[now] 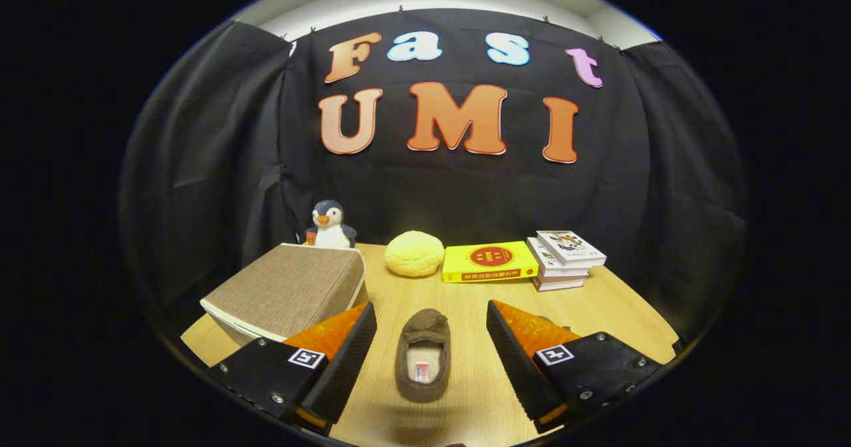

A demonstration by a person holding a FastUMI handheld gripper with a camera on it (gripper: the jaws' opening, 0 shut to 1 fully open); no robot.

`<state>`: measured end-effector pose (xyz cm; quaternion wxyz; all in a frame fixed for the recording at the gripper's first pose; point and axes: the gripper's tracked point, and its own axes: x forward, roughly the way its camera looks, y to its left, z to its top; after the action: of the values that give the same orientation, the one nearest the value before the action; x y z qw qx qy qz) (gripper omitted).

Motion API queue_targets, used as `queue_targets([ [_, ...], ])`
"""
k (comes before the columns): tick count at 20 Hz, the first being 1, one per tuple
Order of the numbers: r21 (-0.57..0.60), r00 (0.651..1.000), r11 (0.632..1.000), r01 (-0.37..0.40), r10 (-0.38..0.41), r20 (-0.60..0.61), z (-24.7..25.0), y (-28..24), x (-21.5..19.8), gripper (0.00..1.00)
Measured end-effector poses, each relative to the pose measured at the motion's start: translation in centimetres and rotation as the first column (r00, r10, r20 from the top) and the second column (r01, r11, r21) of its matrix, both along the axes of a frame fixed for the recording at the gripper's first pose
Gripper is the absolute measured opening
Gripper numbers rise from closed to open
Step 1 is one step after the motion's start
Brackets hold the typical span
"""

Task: Open the storage box then place both shoes into the box .Put the left shoe in first, then the right shoe, with the right side of both shoes facing outward in a uniform manner.

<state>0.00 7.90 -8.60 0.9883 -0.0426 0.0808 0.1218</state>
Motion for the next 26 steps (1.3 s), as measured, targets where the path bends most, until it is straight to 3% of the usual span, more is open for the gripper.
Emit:
queue_targets([
  [3, 0.133, 0.980, 0.981, -0.139, 0.155, -0.125, -3.3, 3.3, 0.4, 0.99],
  [6, 0.382, 0.906, 0.894, -0.233, 0.342, -0.249, -4.8, 5.8, 1.2, 0.99],
  [11, 0.727, 0.758, 0.663, -0.176, 0.563, -0.330, -6.0, 7.5, 3.1, 0.98],
  [16, 0.852, 0.609, 0.508, -0.125, 0.718, -0.338, -6.8, 10.0, 3.8, 0.98],
  [20, 0.895, 0.526, 0.435, -0.102, 0.787, -0.322, -7.3, 11.4, 3.7, 0.98],
  [24, 0.931, 0.484, 0.359, -0.068, 0.828, -0.283, -7.0, 12.2, 4.2, 0.98],
  [26, 0.940, 0.467, 0.338, -0.058, 0.841, -0.274, -7.1, 12.6, 4.4, 0.98],
])
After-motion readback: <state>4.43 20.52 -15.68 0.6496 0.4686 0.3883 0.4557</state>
